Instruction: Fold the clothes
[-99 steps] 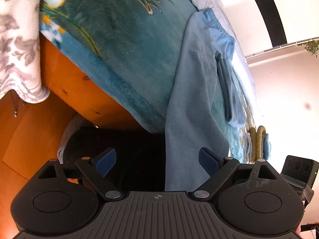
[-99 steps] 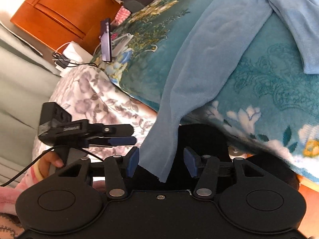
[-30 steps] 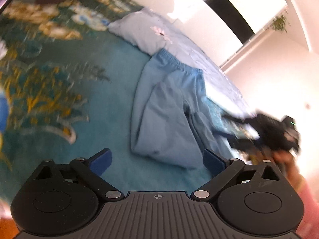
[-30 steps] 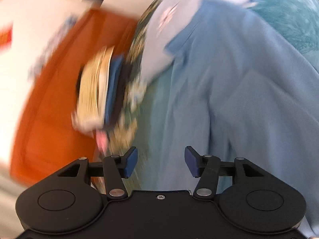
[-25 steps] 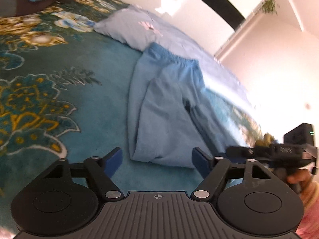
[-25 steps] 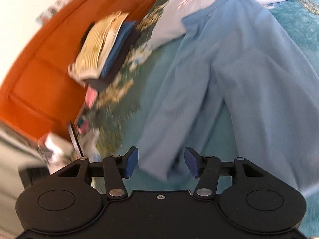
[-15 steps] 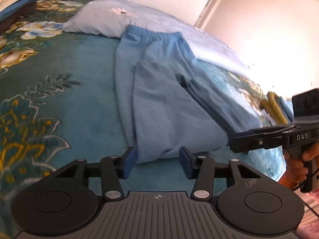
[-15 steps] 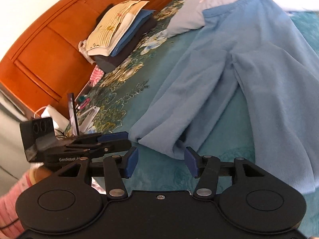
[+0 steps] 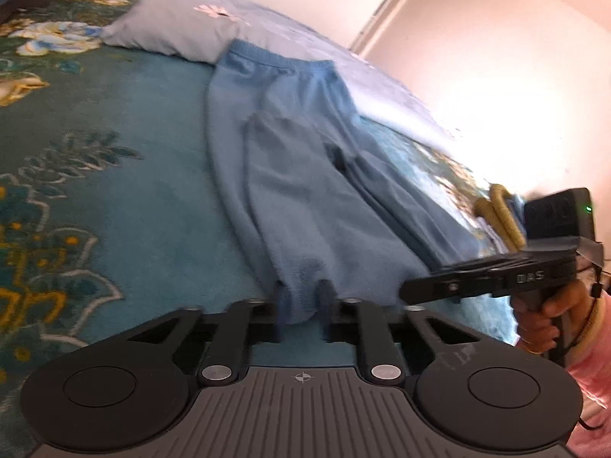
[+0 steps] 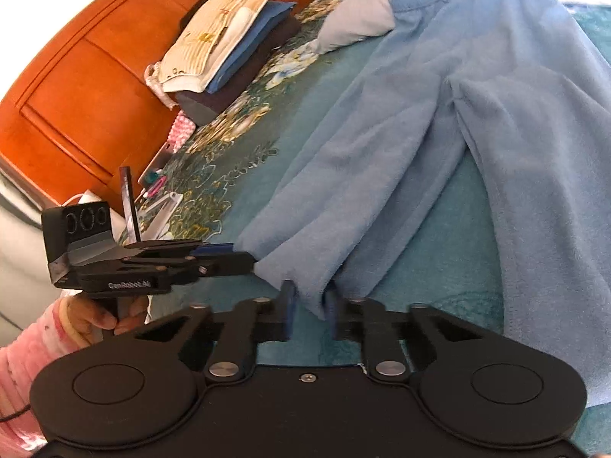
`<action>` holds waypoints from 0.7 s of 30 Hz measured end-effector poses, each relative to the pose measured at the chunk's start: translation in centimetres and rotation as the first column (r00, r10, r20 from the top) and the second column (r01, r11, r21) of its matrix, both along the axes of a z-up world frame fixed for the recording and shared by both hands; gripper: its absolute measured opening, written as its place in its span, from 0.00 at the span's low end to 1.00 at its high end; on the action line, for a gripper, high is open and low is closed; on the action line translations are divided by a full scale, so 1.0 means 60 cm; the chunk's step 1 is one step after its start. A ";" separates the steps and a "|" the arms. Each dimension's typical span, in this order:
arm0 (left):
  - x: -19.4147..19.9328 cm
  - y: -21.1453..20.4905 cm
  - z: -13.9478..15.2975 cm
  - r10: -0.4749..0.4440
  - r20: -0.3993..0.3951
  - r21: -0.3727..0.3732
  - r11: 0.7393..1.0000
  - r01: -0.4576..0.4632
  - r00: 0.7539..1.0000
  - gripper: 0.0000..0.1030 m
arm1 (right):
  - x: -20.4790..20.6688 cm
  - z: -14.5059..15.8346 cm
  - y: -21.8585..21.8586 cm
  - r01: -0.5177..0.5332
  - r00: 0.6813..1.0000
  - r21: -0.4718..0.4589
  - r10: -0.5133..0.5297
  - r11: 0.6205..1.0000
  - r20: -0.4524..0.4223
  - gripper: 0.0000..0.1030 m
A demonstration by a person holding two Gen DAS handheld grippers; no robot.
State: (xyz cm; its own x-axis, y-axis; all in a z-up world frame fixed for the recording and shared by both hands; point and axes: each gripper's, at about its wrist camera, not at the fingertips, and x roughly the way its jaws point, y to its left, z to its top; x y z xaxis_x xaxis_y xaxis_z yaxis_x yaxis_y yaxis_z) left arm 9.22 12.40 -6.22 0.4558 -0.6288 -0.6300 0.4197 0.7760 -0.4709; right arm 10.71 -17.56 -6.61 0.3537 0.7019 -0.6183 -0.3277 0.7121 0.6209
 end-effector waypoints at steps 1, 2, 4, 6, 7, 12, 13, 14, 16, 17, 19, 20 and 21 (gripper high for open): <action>-0.001 0.001 0.002 0.010 0.003 0.007 1.000 -0.010 1.000 0.06 | 0.000 0.000 -0.003 0.006 1.000 0.015 -0.006 1.000 -0.004 0.11; -0.002 0.002 0.009 0.019 0.011 0.009 1.000 -0.019 1.000 0.06 | -0.001 0.001 -0.007 0.013 1.000 0.031 -0.013 0.999 -0.004 0.10; -0.004 0.004 0.021 0.034 0.020 0.010 0.999 -0.035 0.999 0.06 | -0.004 0.008 -0.014 0.026 1.000 0.044 -0.027 0.999 0.007 0.09; -0.006 0.008 0.033 0.049 0.024 0.009 0.999 -0.049 0.999 0.06 | -0.008 0.013 -0.016 0.025 0.999 0.038 -0.026 0.999 0.019 0.08; -0.010 0.011 0.032 0.062 0.013 0.003 0.998 -0.062 0.998 0.06 | -0.010 0.016 -0.016 0.021 0.999 0.033 -0.022 0.999 0.025 0.08; -0.029 0.027 0.024 0.132 -0.045 -0.024 0.991 -0.133 0.990 0.05 | -0.017 -0.004 -0.019 0.042 0.999 -0.002 -0.042 0.999 -0.034 0.09; -0.033 0.030 0.023 0.146 -0.057 -0.028 0.989 -0.147 0.988 0.05 | -0.018 -0.010 -0.022 0.054 0.997 0.002 -0.054 0.999 -0.054 0.10; -0.037 0.033 0.021 0.159 -0.069 -0.033 0.986 -0.162 0.985 0.05 | -0.019 -0.014 -0.025 0.063 0.996 0.009 -0.062 0.998 -0.069 0.10; -0.045 0.040 0.018 0.186 -0.094 -0.042 0.981 -0.190 0.978 0.05 | -0.025 -0.013 -0.029 0.062 0.995 0.006 -0.061 0.998 -0.074 0.14; -0.049 0.043 0.016 0.199 -0.106 -0.046 0.978 -0.205 0.974 0.05 | -0.030 -0.009 -0.030 0.057 0.996 0.001 -0.057 0.998 -0.065 0.16; -0.057 0.049 0.013 0.225 -0.130 -0.054 0.971 -0.233 0.966 0.06 | -0.042 0.000 -0.038 0.065 0.997 0.006 -0.065 0.998 -0.051 0.18; -0.059 0.040 0.011 0.216 -0.150 -0.077 0.970 -0.229 0.965 0.06 | -0.049 0.006 -0.048 0.084 0.995 0.016 -0.084 0.996 -0.048 0.18; -0.061 0.030 0.007 0.204 -0.167 -0.099 0.970 -0.222 0.965 0.07 | -0.056 0.012 -0.057 0.103 0.994 0.026 -0.102 0.994 -0.045 0.18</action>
